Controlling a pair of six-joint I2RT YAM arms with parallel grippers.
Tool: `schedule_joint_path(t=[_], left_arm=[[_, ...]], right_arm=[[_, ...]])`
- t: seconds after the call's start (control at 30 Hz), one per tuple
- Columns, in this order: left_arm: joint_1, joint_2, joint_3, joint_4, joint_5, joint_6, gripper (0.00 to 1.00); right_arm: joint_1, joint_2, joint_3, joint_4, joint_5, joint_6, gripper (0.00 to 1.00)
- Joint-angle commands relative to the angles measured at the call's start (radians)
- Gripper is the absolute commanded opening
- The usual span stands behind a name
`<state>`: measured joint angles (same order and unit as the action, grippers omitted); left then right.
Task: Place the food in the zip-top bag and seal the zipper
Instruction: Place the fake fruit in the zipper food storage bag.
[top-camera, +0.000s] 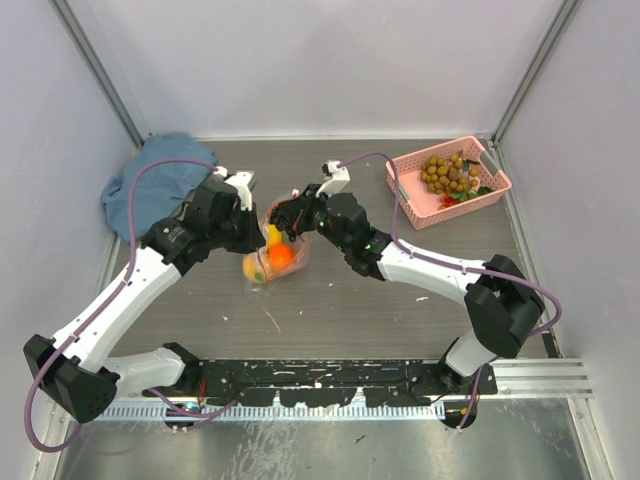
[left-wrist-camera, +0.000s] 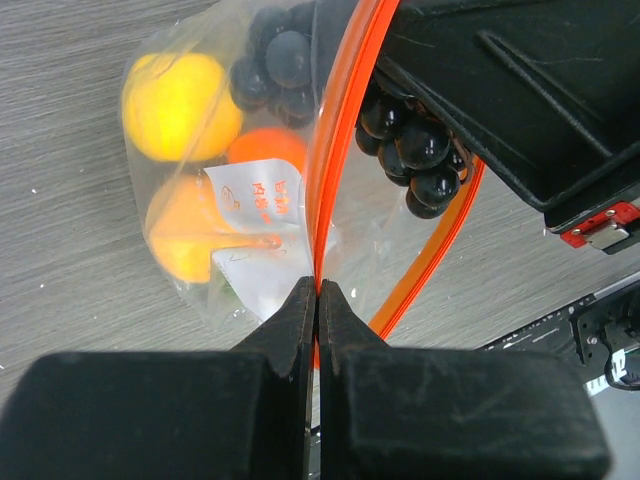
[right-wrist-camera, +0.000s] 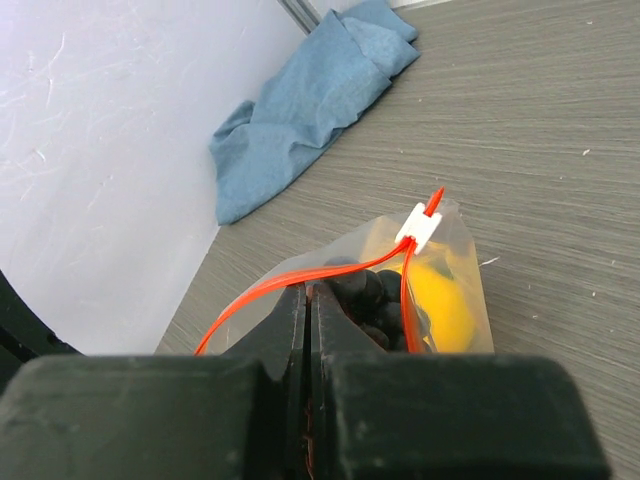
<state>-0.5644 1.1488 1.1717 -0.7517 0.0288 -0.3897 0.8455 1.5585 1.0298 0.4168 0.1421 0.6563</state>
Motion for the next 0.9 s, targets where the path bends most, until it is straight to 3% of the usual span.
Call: schedule_joint_path(t=[0.0, 0.6, 0.87], left_arm=[[0.005, -0.034, 0.010, 0.041, 0.030, -0.015, 0.00], [0.005, -0.042, 0.008, 0.060, 0.069, -0.032, 0.00], [0.005, -0.040, 0.009, 0.055, 0.064, -0.028, 0.00]], right_arm=[[0.010, 0.010, -0.029, 0.172, 0.005, -0.047, 0.01], [0.031, 0.165, -0.121, 0.538, -0.016, -0.262, 0.01], [0.033, 0.183, -0.111, 0.571, -0.003, -0.284, 0.03]])
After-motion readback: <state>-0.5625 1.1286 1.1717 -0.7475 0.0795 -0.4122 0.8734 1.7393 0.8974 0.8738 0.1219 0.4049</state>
